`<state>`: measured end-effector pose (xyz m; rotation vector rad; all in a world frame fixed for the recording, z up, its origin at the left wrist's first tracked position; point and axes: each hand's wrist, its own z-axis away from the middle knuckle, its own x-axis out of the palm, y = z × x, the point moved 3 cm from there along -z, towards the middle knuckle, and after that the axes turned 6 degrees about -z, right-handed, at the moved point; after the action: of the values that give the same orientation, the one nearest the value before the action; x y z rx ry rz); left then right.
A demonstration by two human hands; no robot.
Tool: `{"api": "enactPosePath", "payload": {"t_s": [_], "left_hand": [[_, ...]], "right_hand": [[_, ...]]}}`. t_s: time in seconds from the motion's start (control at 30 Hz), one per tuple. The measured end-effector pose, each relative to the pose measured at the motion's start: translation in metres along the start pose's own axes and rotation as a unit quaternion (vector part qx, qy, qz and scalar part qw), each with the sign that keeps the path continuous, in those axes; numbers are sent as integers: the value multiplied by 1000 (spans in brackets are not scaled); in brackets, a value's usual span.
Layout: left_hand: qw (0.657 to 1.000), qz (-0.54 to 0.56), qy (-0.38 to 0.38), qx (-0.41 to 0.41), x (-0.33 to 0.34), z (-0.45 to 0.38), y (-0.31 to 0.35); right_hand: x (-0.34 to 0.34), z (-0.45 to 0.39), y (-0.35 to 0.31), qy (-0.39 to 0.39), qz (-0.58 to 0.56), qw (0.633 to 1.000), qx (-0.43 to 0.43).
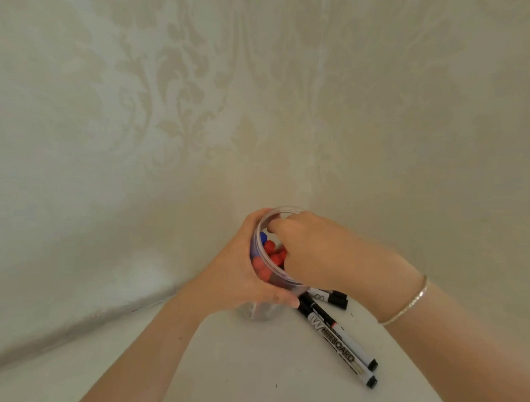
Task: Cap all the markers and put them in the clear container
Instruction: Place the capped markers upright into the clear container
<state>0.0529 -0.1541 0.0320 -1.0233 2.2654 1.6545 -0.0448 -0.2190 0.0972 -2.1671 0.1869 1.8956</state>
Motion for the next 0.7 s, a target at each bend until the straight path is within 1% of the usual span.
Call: {"api": "enactPosePath", "payload": {"t_s": [0.1,0.2,0.27,0.33,0.5,0.6,0.67,0.7], "left_hand": [[999,-31,-32,-8,-3,-1,0],[998,-38,-57,-14,-1,0,3],[998,-38,-51,-9,-1,1,6],[998,-58,-31,1,-1,1,7],[996,-85,-12,5,4,1,6],[997,-75,-11,-9,1,1,5],[998,-69,-5,-11,-2,1,3],[997,-71,-2,-13,-3,2,3]], "right_hand": [[-2,1,-6,-11,-7,1000,18],[-6,8,-11,19,65,997,34],[-6,12,-16,37,138,989,24],[-6,16,-18,24,167,985,37],[-13,13,-4,-9,73,993,95],[-20,10,7,-44,-17,991,122],[-22,11,11,-41,-26,991,122],[-22,11,13,-52,-21,991,118]]}}
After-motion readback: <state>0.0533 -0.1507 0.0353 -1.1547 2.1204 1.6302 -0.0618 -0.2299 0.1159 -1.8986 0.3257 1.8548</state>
